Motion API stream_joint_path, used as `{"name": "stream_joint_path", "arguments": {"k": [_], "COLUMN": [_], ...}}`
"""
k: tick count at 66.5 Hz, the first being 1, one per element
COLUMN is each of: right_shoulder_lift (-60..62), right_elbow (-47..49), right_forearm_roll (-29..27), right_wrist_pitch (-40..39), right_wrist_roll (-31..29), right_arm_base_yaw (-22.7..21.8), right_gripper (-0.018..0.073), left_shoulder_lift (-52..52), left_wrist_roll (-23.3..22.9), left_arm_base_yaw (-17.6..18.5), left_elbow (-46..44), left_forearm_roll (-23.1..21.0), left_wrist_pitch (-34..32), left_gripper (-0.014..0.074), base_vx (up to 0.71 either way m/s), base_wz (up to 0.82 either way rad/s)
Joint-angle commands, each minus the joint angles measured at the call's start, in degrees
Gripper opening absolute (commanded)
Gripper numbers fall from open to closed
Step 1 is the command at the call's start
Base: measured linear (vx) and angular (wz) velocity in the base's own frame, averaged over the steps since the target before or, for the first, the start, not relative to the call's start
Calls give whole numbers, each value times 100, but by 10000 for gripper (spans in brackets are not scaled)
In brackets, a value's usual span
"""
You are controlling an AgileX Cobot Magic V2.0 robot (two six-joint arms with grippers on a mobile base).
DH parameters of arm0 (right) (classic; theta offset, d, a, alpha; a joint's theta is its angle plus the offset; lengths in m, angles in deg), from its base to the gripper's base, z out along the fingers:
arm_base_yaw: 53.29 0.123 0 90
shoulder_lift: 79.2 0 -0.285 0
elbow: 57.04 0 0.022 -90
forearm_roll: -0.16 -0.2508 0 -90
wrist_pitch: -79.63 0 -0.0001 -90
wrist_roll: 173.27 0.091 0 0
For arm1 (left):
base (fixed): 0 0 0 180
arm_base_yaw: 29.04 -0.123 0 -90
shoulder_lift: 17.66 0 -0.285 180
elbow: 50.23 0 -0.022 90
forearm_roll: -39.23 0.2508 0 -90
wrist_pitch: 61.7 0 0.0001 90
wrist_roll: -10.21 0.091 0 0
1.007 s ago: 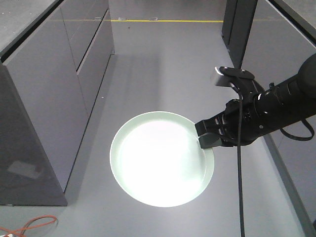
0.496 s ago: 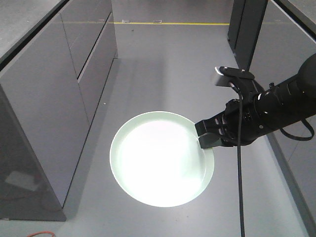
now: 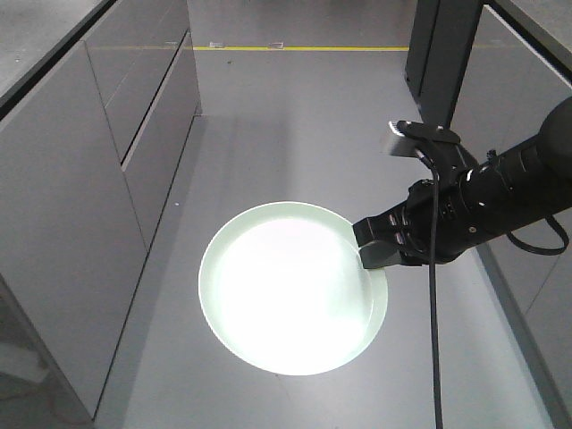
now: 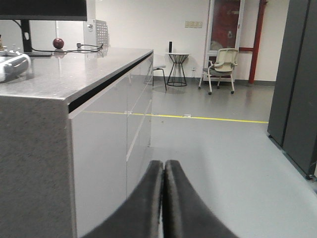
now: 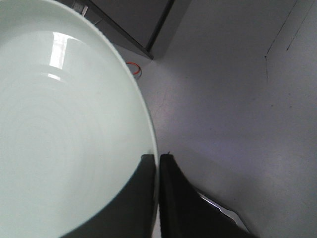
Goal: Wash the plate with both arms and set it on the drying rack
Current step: 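Hold the plate in the right gripper while driving toward the sink counter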
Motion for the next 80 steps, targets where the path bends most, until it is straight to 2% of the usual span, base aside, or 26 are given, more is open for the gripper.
{"name": "stream_joint_path", "arguments": {"k": [1,80], "right_shoulder_lift": [210,210], "right_elbow": [131,131], "right_forearm_roll": [-225,-225], "right_wrist_pitch": [-129,-129], "right_wrist_roll": [-40,-40], "right_arm_base_yaw": [-15,-15], "right_gripper": [-1,-1], "left_shoulder_lift": [80,80], "left_wrist_roll": [-51,-51], "left_arm_base_yaw": [42,42], "left_elbow": [-149,-149], "left_forearm_roll": [-43,-43], "left_wrist_pitch": [-398,-398], "left_gripper": [-6,-6], "base_vx": [24,27], "base_wz": [-9,-6]}}
